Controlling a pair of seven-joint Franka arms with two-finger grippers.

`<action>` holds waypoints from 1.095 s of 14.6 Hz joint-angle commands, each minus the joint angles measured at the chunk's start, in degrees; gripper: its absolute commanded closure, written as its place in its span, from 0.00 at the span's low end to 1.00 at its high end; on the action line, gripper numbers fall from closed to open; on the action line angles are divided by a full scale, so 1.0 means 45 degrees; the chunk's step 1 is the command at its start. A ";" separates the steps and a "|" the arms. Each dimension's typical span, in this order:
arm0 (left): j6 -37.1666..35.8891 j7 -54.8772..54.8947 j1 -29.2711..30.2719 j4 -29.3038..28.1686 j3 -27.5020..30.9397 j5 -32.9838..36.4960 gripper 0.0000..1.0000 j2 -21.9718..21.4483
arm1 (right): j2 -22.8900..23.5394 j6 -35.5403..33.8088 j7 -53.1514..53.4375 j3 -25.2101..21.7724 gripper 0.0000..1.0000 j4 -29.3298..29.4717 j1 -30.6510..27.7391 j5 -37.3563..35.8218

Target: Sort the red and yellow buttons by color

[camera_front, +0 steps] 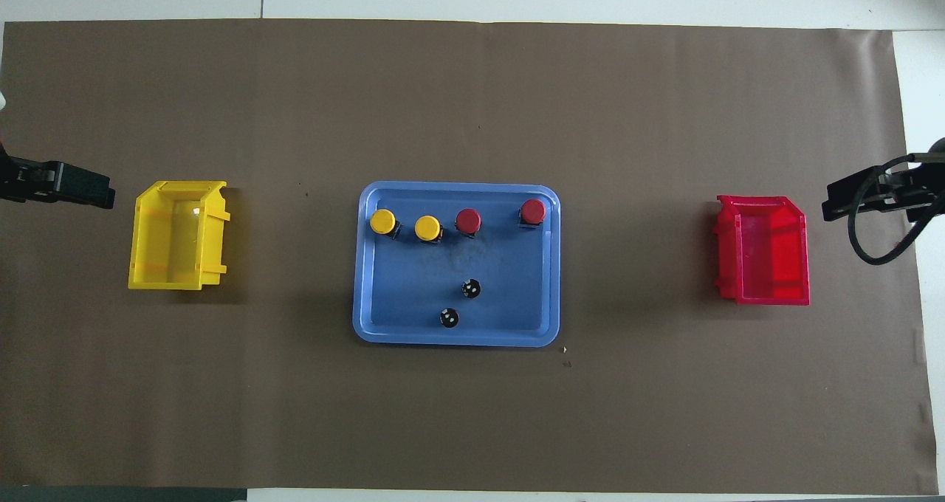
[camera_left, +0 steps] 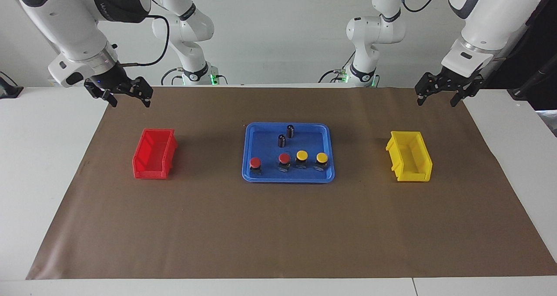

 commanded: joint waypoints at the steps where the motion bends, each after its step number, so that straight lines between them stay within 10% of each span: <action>1: -0.0155 -0.0160 0.0168 -0.0265 -0.0103 0.0340 0.00 -0.0316 | -0.0053 0.0162 -0.0252 0.0055 0.00 -0.0056 -0.0068 -0.0197; 11: -0.0272 -0.0141 0.0226 -0.0287 -0.0083 0.0340 0.00 -0.0357 | 0.0082 0.0298 -0.0116 0.0211 0.00 0.0196 0.0127 -0.0374; 16: -0.0291 -0.0141 0.0207 -0.0287 -0.0103 0.0340 0.00 -0.0357 | 0.2852 0.0371 0.3349 0.0425 0.00 0.2814 0.3164 -0.0237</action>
